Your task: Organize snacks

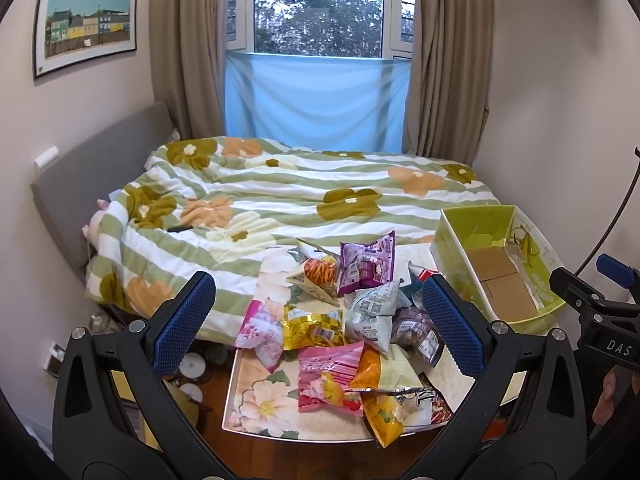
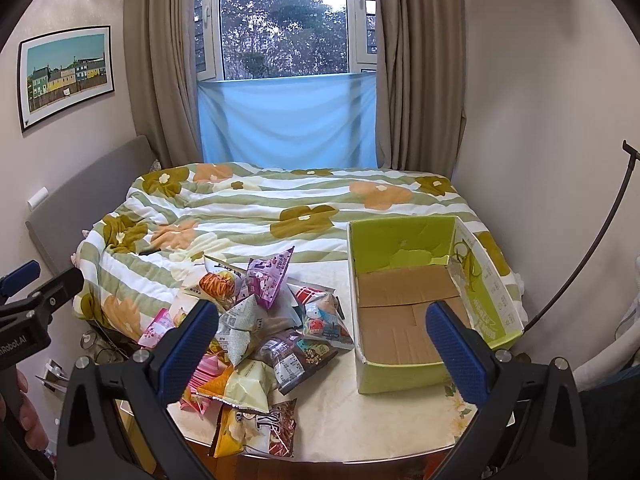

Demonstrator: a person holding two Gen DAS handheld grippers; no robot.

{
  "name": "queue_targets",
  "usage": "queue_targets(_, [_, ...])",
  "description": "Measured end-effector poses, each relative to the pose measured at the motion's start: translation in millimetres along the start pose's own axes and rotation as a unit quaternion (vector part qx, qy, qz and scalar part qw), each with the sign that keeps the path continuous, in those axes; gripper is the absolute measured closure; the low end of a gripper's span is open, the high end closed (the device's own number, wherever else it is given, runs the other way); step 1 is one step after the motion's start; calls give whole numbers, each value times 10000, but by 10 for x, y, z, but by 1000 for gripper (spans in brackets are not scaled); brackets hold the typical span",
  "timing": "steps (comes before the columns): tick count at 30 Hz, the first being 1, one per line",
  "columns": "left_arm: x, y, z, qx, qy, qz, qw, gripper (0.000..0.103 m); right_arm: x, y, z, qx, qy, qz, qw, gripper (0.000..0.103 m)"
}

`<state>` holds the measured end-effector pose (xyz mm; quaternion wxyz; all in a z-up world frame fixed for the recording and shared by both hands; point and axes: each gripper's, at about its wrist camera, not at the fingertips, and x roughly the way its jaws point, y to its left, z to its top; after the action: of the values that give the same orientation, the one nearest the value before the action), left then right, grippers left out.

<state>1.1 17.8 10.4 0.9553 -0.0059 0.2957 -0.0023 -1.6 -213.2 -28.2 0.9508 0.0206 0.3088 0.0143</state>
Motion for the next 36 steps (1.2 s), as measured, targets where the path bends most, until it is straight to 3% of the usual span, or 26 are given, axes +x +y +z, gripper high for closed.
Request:
queue_targets(29, [-38, -49, -30, -34, 27, -34, 10000, 1, -7, -11, 24, 28, -94, 36, 9999, 0])
queue_targets(36, [58, 42, -59, -218, 293, -77, 9993, 1, -16, -31, 59, 125, -234, 252, 9993, 0])
